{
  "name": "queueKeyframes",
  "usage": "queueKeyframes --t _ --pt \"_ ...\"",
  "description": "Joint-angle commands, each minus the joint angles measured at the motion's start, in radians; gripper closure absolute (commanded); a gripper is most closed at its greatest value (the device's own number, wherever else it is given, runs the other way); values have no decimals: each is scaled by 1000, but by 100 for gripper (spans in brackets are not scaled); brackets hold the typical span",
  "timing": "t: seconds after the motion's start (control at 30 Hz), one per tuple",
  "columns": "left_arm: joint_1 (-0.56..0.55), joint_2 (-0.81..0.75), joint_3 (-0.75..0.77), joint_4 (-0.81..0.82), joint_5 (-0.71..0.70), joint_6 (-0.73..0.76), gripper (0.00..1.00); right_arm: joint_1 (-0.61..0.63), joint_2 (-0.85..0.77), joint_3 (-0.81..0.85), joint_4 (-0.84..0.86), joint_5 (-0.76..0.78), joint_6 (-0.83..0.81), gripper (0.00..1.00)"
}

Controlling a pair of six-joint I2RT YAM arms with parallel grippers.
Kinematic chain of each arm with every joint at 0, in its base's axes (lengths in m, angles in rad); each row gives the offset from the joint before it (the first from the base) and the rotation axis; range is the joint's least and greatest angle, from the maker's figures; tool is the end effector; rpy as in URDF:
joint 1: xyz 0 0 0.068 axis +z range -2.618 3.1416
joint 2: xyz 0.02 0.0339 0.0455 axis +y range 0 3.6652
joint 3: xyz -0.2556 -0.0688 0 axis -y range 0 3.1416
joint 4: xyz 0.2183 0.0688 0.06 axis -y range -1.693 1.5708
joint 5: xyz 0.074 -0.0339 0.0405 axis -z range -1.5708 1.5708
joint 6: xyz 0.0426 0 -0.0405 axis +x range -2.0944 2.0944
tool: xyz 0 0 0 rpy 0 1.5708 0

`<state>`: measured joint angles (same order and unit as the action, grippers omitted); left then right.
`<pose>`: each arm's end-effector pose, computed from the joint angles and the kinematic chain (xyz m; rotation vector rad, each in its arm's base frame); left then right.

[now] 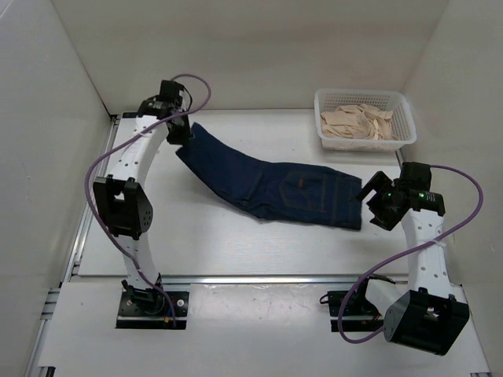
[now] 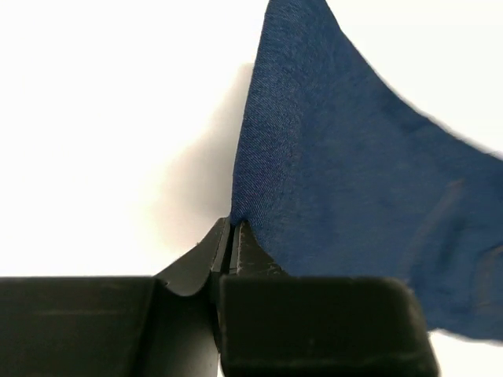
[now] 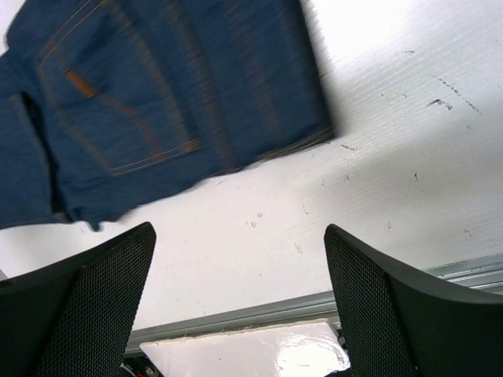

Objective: Fold and stack the trousers
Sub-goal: Fold the trousers

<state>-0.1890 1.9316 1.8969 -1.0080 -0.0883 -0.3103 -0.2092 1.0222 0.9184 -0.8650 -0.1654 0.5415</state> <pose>0.3829 -0.0694 0.3045 -0.1892 2.6013 -0.0626 0.1734 -0.0296 0.2730 0.8752 2.4004 0.3399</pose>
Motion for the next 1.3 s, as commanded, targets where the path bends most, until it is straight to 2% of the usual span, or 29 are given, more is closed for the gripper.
queueKeyframes --t 0.0,0.17,0.3,0.53,0.83,1.13,1.27 --pt "13 -45 129 -101 -146 34 90 -6 -10 -7 1 -19 -21 8" --pt "-33 -36 277 -148 -146 45 90 -6 -10 -7 -8 -19 -40 8" --pt "-124 -14 395 -179 -53 -13 90 -6 -10 -7 -8 -19 -40 8" --pt "-295 9 455 -158 7 -128 90 -6 -10 -7 -8 -19 -49 8" --pt "-492 75 443 -78 36 -211 90 -6 -1 -16 -8 -19 -49 8" --pt "-552 148 528 -67 19 -230 90 -6 16 -56 36 -42 -58 6" --pt "-552 148 519 -67 28 -230 90 10 142 -96 188 -198 -49 6"
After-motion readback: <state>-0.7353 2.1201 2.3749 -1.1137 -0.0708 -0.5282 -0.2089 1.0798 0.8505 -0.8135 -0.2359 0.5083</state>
